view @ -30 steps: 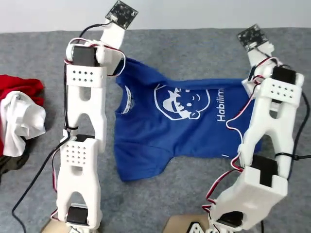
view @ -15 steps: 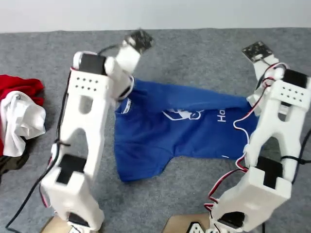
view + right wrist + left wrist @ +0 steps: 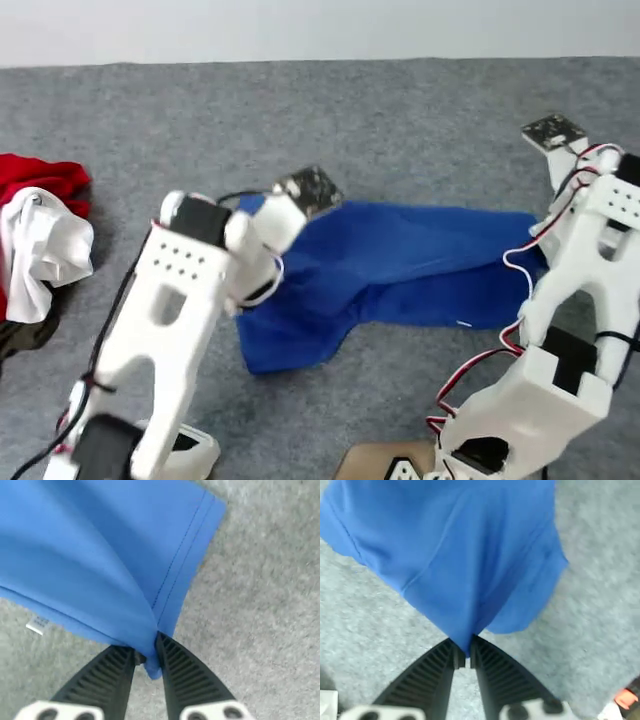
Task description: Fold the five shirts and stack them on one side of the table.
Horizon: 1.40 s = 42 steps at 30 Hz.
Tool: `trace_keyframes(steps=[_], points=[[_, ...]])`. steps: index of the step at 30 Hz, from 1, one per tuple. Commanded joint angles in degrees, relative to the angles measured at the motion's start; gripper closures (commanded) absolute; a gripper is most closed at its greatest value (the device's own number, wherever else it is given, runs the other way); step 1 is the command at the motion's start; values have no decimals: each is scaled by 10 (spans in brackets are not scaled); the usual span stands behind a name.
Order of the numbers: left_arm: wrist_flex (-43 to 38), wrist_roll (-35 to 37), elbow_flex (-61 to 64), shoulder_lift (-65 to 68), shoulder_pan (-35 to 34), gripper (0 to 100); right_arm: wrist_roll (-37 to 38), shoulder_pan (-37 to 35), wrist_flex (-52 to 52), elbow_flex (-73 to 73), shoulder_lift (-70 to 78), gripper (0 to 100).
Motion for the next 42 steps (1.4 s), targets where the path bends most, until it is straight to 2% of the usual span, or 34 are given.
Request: trace_keyframes(steps=[1, 7, 13, 22, 35, 37, 42], points=[[17, -3, 40, -76, 40, 995, 22, 18, 8, -38, -31, 990], [16, 25, 105, -127, 75, 995, 33, 21, 8, -37, -48, 990], [15, 22, 139, -130, 41, 993, 31, 12, 9, -35, -46, 990], [14, 20, 148, -132, -10, 897, 30, -4, 29, -35, -45, 990], [1, 21, 149, -132, -11, 894, 32, -15, 29, -35, -45, 987], [1, 22, 149, -132, -11, 894, 33, -15, 30, -35, -50, 962], [-7, 33, 149, -132, -11, 894, 29, -12, 70, -40, -62, 791]])
